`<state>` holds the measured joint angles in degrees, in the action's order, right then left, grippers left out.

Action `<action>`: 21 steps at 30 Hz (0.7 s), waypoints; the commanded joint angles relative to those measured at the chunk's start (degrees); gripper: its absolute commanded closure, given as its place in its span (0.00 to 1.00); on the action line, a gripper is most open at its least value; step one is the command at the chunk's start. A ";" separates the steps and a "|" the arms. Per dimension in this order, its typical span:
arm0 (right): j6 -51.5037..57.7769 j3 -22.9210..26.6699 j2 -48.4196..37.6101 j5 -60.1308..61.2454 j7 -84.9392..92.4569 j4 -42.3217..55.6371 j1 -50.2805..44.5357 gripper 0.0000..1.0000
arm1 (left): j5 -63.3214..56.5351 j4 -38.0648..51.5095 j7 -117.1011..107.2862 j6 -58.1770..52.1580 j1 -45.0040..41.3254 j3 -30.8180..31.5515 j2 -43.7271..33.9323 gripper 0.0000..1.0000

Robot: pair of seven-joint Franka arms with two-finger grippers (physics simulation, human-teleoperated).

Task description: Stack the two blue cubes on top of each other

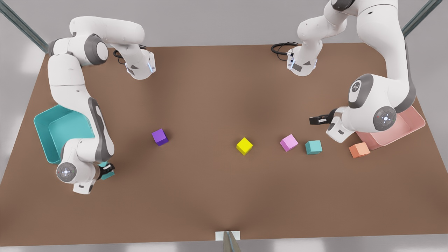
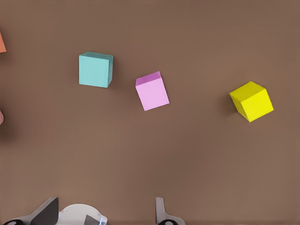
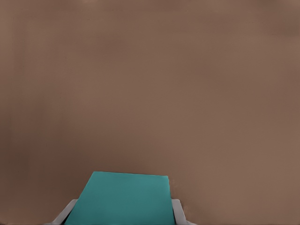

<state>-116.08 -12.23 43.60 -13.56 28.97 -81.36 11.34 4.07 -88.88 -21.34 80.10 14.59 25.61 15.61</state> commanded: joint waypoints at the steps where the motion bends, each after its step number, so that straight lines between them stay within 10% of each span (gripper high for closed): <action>1: 2.61 -4.89 -0.97 -0.33 -5.49 1.20 -0.70 0.36 | -0.11 0.02 -0.11 -0.03 0.00 0.05 -0.06 0.00; 13: -10.91 -10.53 6.67 -0.86 -61.40 9.55 -28.56 0.35 | -8.19 -0.24 2.61 12.54 6.86 -0.39 7.33 0.00; 16: -14.69 -7.64 10.01 -1.12 -66.32 12.45 -33.66 0.34 | -8.11 -17.72 6.48 28.35 -12.56 -21.04 2.14 0.00; 21: -18.83 -3.50 13.35 -1.12 -71.25 15.53 -40.17 0.34 | -4.68 -21.77 6.04 35.30 -17.14 -26.05 4.43 0.00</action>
<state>-130.03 -16.04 56.58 -14.18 -9.16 -66.31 -28.26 -1.52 -110.54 -19.06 105.33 -2.36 -0.08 19.82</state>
